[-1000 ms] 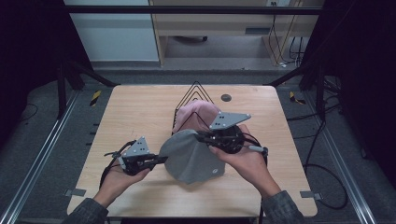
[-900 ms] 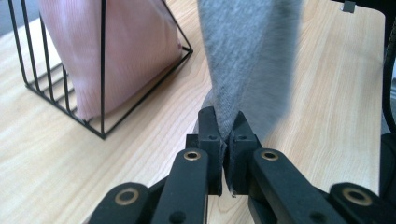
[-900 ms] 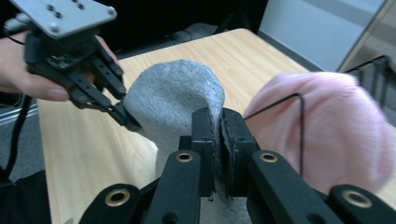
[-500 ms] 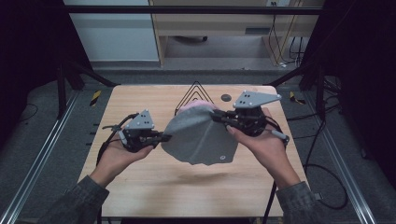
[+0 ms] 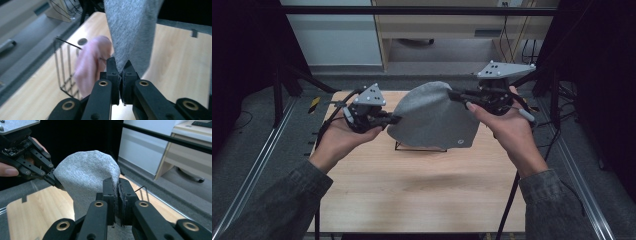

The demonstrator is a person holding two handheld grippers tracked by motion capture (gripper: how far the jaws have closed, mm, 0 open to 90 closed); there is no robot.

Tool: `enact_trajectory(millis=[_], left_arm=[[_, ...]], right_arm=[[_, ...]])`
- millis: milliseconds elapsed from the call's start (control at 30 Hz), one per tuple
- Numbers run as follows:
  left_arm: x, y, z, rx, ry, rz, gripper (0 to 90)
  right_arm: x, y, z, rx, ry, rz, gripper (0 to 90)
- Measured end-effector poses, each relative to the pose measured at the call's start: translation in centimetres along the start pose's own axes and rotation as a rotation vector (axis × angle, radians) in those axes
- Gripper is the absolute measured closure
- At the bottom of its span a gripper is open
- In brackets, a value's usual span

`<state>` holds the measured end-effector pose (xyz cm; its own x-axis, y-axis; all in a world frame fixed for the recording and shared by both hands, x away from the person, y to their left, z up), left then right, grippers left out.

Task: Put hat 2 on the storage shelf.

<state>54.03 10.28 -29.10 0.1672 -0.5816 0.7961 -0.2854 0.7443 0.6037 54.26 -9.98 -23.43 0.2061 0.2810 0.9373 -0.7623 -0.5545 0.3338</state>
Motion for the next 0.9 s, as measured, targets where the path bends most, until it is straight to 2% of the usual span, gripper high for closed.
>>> enact_trajectory(millis=[133, 267, 300, 333, 500, 767, 900], left_arm=[[1.8, 0.7, -1.2, 0.007, 0.009, 0.053, 87.3], [3.7, 1.2, -2.9, 0.044, 0.006, 0.072, 87.4], [3.7, 1.2, -2.9, 0.044, 0.006, 0.072, 87.3], [4.6, 1.5, -3.7, 0.064, 0.0, 0.09, 87.3], [6.1, 1.6, -5.3, 0.088, 0.005, 0.126, 87.4], [6.9, -0.9, -6.9, 0.134, -0.01, 0.135, 87.3], [6.8, -2.5, -8.2, 0.148, -0.005, 0.134, 87.3]], right_arm=[[1.2, -0.2, 1.2, -0.005, -0.027, 0.019, 85.3], [2.7, -0.9, 2.5, -0.033, -0.02, 0.025, 85.3], [3.3, -1.2, 2.9, -0.045, -0.02, 0.028, 85.3], [3.6, -1.5, 3.2, -0.055, -0.019, 0.03, 85.3], [4.9, -2.5, 4.7, -0.089, -0.019, 0.043, 85.3], [4.9, -4.3, 7.5, -0.167, -0.01, 0.051, 85.3], [4.9, -5.7, 8.8, -0.187, -0.022, 0.057, 85.3]])
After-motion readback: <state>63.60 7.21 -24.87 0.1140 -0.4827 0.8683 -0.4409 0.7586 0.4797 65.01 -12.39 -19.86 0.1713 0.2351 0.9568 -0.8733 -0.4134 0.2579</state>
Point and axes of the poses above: each handheld gripper's, and its own axes: y roughly backward along the jaws, x roughly out of its top, z roughly to its right, the point moved 8 cm from there along -y, roughly forward along the jaws, and after that the axes turned 12 degrees about -x, right-handed, at the moved point
